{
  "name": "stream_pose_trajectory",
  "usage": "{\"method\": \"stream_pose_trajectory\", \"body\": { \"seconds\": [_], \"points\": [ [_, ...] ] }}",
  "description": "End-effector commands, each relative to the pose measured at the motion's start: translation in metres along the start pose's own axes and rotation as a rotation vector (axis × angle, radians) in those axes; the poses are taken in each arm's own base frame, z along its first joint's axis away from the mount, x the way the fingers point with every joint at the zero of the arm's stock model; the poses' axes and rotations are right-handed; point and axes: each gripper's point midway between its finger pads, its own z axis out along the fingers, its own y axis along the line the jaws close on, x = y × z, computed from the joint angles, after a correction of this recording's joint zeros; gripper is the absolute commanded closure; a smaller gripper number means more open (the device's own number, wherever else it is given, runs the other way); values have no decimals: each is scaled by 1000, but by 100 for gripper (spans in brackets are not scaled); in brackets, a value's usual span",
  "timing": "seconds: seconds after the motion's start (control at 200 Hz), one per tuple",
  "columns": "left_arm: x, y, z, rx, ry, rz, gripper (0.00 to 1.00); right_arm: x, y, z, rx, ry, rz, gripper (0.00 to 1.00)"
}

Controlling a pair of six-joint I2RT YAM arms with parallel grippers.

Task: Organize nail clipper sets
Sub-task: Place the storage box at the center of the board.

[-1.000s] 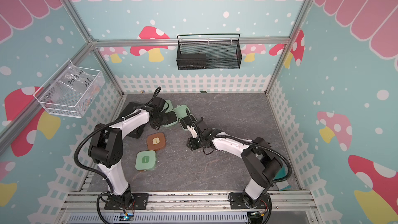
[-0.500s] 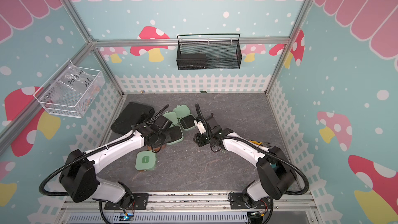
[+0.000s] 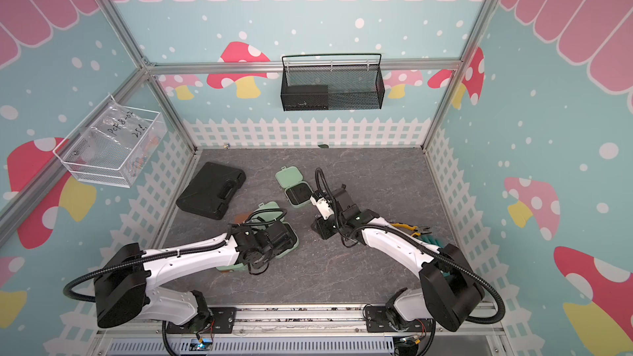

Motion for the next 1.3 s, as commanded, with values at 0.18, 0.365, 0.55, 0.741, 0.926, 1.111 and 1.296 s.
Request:
{"method": "stream_pose_trajectory", "body": {
  "seconds": [0.18,0.365,0.55,0.741,0.926,1.111,1.296],
  "points": [
    [14,2,19,-94,-30,-63,100,13,4,-1,-31,2,-47,59],
    [16,1,19,-111,-21,-30,95,16,2,0,-22,5,-39,58],
    [18,1,17,-107,-5,0,76,15,-4,1,7,9,-12,56],
    [17,1,11,-82,-1,17,43,15,-27,-4,137,40,39,52],
    [7,-4,-5,-14,-22,45,34,17,-78,-23,320,75,116,51],
    [-6,-15,-25,105,-66,115,28,26,-132,-40,467,130,187,51],
    [-31,-37,-46,216,-103,222,25,42,-153,-26,485,216,199,52]
  ]
}}
